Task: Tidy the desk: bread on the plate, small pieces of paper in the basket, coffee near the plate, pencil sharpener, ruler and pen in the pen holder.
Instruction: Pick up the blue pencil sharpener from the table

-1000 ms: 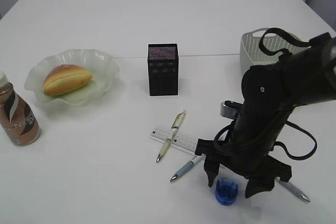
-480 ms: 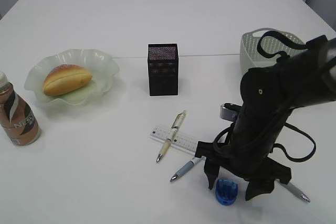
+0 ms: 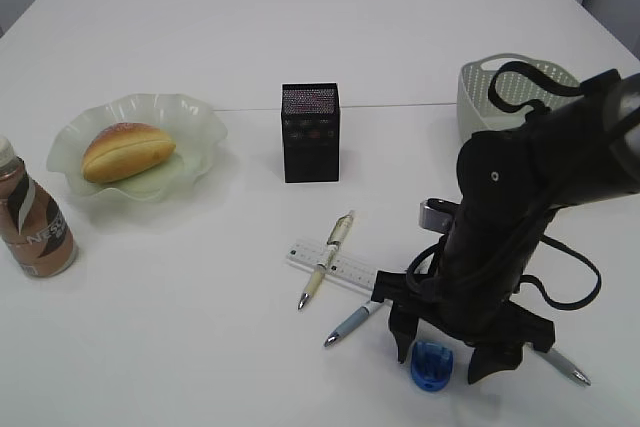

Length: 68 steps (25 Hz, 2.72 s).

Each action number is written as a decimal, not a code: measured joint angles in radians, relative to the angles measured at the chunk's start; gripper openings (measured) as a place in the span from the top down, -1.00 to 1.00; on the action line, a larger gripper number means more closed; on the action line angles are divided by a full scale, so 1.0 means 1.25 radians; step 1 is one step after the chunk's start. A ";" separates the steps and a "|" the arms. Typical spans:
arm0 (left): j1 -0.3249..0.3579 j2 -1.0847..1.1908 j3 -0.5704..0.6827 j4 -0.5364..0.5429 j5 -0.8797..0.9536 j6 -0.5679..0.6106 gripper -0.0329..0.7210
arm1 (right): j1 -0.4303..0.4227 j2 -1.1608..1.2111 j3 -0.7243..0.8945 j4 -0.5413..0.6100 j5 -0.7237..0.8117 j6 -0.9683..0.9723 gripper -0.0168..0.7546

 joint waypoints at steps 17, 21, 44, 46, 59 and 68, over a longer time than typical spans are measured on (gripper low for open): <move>0.000 0.000 0.000 0.000 0.000 0.000 -0.41 | 0.000 0.000 0.000 -0.003 0.012 0.000 -0.53; 0.000 0.000 0.000 0.000 0.000 0.000 -0.41 | 0.000 0.000 -0.001 -0.003 0.014 0.000 -0.53; 0.000 0.000 0.000 0.000 0.000 0.000 -0.41 | 0.000 0.000 -0.002 -0.005 0.032 0.000 0.04; 0.000 0.000 0.000 0.000 0.000 0.000 -0.41 | 0.000 0.000 -0.002 -0.005 0.035 0.000 0.06; 0.000 0.000 0.000 0.000 0.000 0.000 -0.41 | 0.000 0.000 -0.002 -0.005 0.070 -0.123 0.07; 0.000 0.000 0.000 0.000 0.000 0.000 -0.41 | 0.000 0.000 -0.053 -0.005 0.081 -0.391 0.07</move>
